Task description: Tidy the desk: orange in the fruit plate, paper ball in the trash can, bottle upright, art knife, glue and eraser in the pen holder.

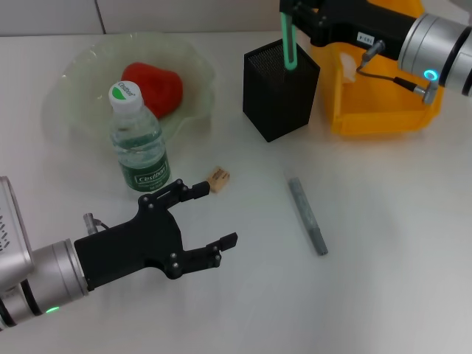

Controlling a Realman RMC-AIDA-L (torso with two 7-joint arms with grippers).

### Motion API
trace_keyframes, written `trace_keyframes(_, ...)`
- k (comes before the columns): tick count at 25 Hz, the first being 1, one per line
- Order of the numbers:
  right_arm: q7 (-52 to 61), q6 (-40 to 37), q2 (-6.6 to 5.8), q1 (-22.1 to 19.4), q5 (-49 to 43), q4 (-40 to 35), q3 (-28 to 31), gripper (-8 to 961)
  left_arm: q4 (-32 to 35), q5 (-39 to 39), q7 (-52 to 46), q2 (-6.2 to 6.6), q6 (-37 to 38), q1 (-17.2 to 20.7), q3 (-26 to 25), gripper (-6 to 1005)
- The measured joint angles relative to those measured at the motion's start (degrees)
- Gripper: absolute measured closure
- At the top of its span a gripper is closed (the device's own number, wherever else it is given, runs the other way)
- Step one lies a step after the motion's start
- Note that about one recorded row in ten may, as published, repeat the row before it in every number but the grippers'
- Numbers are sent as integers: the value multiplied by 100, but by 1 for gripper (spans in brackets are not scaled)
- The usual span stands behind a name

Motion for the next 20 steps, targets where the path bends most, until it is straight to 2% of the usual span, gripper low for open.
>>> trace_keyframes(2,-1,53,32,-38,1,-5,-33,795,0,-9,0,0,0,4,-4,154)
trace_keyframes(7,60,-60,54,-250,41,-144,-93,675,0,-22,0,0,48,-12,-10,154)
trace_keyframes(9,283,-301,55,-435,69,-347,-97,598,1,-26,-1,0,218,-26,-15,154)
trace_keyframes(13,793,-1636,59,-1235,71,-1163,-96,444,163,-30,-407,2,559,-30,-13,155)
trace_keyframes(17,747,-2870,64,-2240,68,-1628,-2,288,1003,-30,-1505,1,392,135,299,155)
trace_keyframes(19,523,-3234,51,-2648,-2,-1628,98,236,1819,-28,-2081,0,-50,379,822,155)
trace_keyframes(20,409,-3366,44,-2825,-93,-1617,179,223,2484,1,-2499,8,-514,606,1235,155)
